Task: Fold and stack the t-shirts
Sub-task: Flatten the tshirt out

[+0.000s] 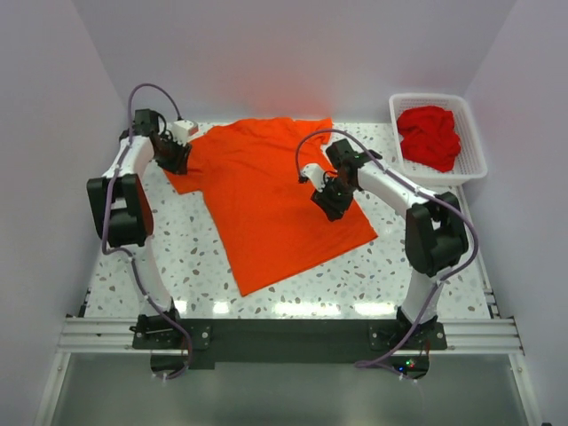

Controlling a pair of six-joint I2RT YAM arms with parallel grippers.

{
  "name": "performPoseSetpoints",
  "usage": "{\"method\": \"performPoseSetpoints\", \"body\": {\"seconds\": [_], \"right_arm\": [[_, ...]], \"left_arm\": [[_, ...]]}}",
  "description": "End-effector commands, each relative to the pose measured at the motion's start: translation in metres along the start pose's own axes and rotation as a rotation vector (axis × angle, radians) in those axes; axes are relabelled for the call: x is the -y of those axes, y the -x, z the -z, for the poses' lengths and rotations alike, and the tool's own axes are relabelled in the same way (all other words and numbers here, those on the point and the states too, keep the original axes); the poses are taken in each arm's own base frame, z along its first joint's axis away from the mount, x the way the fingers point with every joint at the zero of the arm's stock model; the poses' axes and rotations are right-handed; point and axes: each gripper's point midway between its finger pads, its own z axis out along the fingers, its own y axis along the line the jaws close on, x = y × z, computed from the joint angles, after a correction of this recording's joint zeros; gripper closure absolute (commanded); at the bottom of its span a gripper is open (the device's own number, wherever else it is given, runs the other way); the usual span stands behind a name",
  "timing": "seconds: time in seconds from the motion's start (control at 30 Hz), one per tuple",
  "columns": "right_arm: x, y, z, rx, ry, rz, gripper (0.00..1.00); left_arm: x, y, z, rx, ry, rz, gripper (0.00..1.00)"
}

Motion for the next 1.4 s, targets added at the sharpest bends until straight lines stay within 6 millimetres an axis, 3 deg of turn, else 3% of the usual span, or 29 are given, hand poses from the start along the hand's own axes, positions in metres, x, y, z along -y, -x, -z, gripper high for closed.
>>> {"method": "performPoseSetpoints", "body": {"seconds": [0.0, 0.17, 0.23, 0.33, 0.37, 0.43, 0.47, 0.5, 0.53, 0.57, 0.6, 0.63, 0.67, 0.73, 0.8, 0.93, 0.97, 1.03, 1.07, 1.13, 1.17, 1.2, 1.23, 1.27, 1.3, 1.37], "right_arm": [[0.008, -0.019, -0.011, -0.086, -0.047, -0.12, 0.59], [0.023, -0.033, -0.026, -0.163, -0.101, -0.141, 0.61], [0.029, -0.039, -0.031, -0.195, -0.118, -0.142, 0.62], [0.036, -0.052, -0.035, -0.245, -0.127, -0.145, 0.62], [0.043, -0.061, -0.038, -0.268, -0.133, -0.152, 0.62], [0.052, -0.071, -0.04, -0.287, -0.13, -0.177, 0.62], [0.06, -0.079, -0.037, -0.291, -0.134, -0.207, 0.62], [0.065, -0.084, -0.035, -0.297, -0.132, -0.219, 0.62], [0.075, -0.088, -0.03, -0.302, -0.15, -0.23, 0.62], [0.087, -0.098, -0.027, -0.307, -0.16, -0.246, 0.62], [0.096, -0.103, -0.024, -0.316, -0.182, -0.251, 0.62], [0.11, -0.103, -0.019, -0.311, -0.209, -0.23, 0.62], [0.123, -0.108, -0.013, -0.308, -0.234, -0.242, 0.62], [0.147, -0.105, -0.001, -0.3, -0.297, -0.235, 0.62], [0.157, -0.086, 0.014, -0.237, -0.317, -0.235, 0.61], [0.137, -0.063, 0.039, -0.165, -0.288, -0.269, 0.6], [0.124, -0.052, 0.037, -0.145, -0.26, -0.248, 0.6], [0.103, -0.051, 0.041, -0.146, -0.238, -0.233, 0.6], [0.089, -0.045, 0.038, -0.141, -0.215, -0.229, 0.6], [0.062, -0.046, 0.037, -0.152, -0.174, -0.236, 0.6], [0.048, -0.041, 0.033, -0.154, -0.155, -0.22, 0.6], [0.037, -0.04, 0.031, -0.153, -0.133, -0.22, 0.6], [0.022, -0.045, 0.026, -0.17, -0.1, -0.227, 0.6], [0.011, -0.04, 0.027, -0.16, -0.086, -0.211, 0.6], [0.0, -0.04, 0.024, -0.161, -0.062, -0.208, 0.6], [-0.024, -0.045, 0.016, -0.187, -0.012, -0.192, 0.6]], "left_arm": [[-0.036, 0.0, -0.014, -0.048, 0.134, -0.011, 0.63], [-0.039, -0.046, -0.032, -0.186, 0.152, -0.076, 0.71], [-0.032, -0.069, -0.032, -0.244, 0.144, -0.101, 0.76], [-0.023, -0.087, -0.024, -0.29, 0.137, -0.121, 0.83], [-0.008, -0.108, -0.024, -0.331, 0.098, -0.122, 0.85], [0.01, -0.113, -0.007, -0.323, 0.069, -0.154, 0.89], [0.034, -0.14, -0.003, -0.376, 0.012, -0.149, 0.9], [0.044, -0.137, 0.014, -0.364, 0.016, -0.171, 0.92], [0.063, -0.143, 0.019, -0.373, -0.03, -0.193, 0.93], [0.093, -0.173, 0.028, -0.442, -0.117, -0.202, 0.94], [0.108, -0.172, 0.044, -0.432, -0.13, -0.236, 0.95], [0.134, -0.175, 0.048, -0.437, -0.204, -0.307, 0.95], [0.165, -0.197, 0.062, -0.496, -0.301, -0.321, 0.95], [0.195, -0.178, 0.083, -0.424, -0.363, -0.381, 0.91], [0.203, -0.148, 0.087, -0.326, -0.394, -0.354, 0.87], [0.178, -0.068, 0.082, -0.179, -0.369, -0.228, 0.8], [0.158, -0.033, 0.081, -0.103, -0.311, -0.229, 0.79], [0.13, -0.019, 0.058, -0.103, -0.275, -0.165, 0.77], [0.112, -0.001, 0.041, -0.078, -0.228, -0.147, 0.77], [0.078, 0.004, 0.027, -0.083, -0.138, -0.113, 0.78], [0.061, 0.021, 0.022, -0.04, -0.089, -0.121, 0.78], [0.053, 0.016, 0.005, -0.063, -0.085, -0.105, 0.78], [0.042, 0.015, -0.001, -0.073, -0.063, -0.091, 0.78], [0.032, 0.027, -0.002, -0.048, -0.039, -0.095, 0.78], [0.026, 0.021, -0.016, -0.065, -0.042, -0.08, 0.78], [0.011, 0.016, -0.025, -0.091, 0.007, -0.083, 0.78]]}}
